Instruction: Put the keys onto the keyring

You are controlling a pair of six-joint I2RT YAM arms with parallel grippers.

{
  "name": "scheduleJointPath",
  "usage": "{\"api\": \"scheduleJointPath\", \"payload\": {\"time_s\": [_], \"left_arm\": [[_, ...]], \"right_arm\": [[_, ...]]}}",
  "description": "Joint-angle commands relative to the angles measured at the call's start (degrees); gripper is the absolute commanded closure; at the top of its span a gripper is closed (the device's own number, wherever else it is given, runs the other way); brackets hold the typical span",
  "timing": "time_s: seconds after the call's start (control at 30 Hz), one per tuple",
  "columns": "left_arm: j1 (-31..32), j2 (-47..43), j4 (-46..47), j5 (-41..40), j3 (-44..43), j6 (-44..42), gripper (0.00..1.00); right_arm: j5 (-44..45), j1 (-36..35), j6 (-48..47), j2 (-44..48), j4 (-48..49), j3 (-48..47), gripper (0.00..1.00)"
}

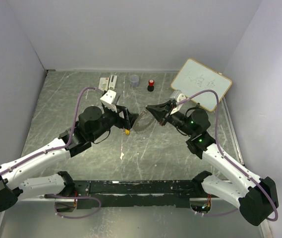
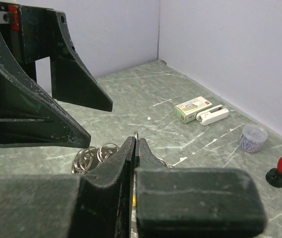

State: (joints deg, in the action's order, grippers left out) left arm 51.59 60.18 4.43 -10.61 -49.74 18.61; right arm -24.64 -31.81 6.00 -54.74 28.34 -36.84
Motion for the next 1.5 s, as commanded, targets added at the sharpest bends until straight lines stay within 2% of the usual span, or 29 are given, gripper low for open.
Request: {"api": "scheduleJointPath", "payload": {"time_s": [0.0,0.53,0.73,0.8,1.03,1.17,1.47], "left_arm": [[0.06,-0.67,0.47,1.55,-0.17,-0.64,0.11],[0.08,-2.47,0.91,0.85,0.99,0.11,0.10],[0.02,-2.19,-2.82,-4.33,0.12,0.99,0.09],[0.02,-2.20,-3.28,-5.80,0.37,3.60,0.09],[0.06,0.14,-4.70,-7.59,0.07,4.94,0.11],[0.00,0.13,-3.34,-5.59,0.19,4.71,0.10],[0.08,-3.95,8.26,9.45,3.71,-0.50,0.02]], "right_arm": [[0.16,0.25,0.11,1.65,2.49,0.03,1.00],[0.24,0.26,0.32,1.85,2.05,-0.49,1.00],[0.77,0.26,0.33,1.95,1.80,-0.28,1.00],[1.13,0.26,0.26,2.01,1.42,-0.41,1.00],[2.05,0.26,0.23,2.98,0.72,-0.10,1.00],[2.54,0.26,-0.04,3.42,-0.21,0.15,1.00],[3.30,0.26,0.33,3.05,-1.42,-0.87,1.00]]}}
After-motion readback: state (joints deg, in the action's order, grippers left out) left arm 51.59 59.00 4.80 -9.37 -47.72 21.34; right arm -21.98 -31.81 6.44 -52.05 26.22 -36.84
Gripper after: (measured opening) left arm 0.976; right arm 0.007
